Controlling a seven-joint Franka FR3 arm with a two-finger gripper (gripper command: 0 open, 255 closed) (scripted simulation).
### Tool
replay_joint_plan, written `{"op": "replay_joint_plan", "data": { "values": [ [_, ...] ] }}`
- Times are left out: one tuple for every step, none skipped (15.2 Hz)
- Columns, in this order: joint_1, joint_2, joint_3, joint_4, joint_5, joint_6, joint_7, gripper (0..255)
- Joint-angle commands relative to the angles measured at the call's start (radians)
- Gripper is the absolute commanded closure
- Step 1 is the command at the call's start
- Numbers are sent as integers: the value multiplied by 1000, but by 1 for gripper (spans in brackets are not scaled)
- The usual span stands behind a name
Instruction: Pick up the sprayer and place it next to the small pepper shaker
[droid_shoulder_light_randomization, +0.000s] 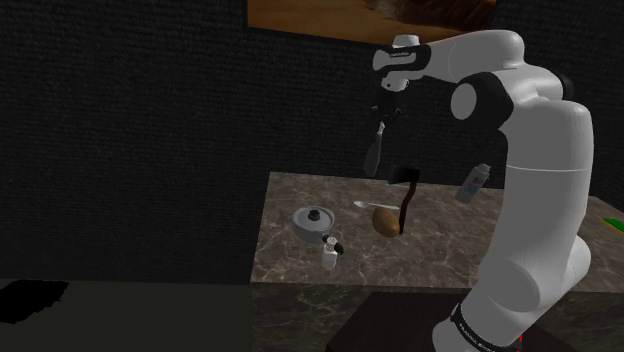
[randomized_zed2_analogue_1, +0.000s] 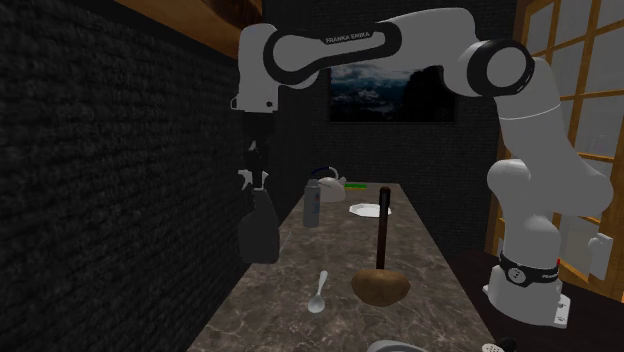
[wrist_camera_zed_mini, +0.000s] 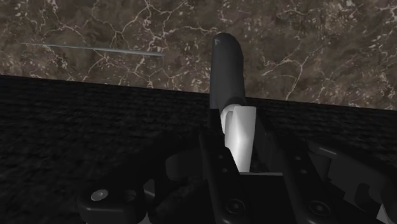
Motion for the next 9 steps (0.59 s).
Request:
{"op": "replay_joint_plan", "data": {
  "values": [
    [-4, 6, 0, 39, 1, -34, 0, 255],
    [-6, 7, -1, 55, 2, -48, 0, 255],
    [-7, 9, -1, 71, 2, -63, 1, 255],
    [-9, 11, -1, 88, 2, -77, 1, 255],
    [-11, 13, -1, 105, 3, -92, 1, 255],
    [-13, 16, -1, 123, 4, -107, 1, 255],
    [-15, 20, -1, 142, 5, -122, 1, 255],
    [-17, 23, -2, 161, 6, -138, 1, 255],
    [-20, 28, -2, 181, 7, -154, 1, 255]
  ]
}}
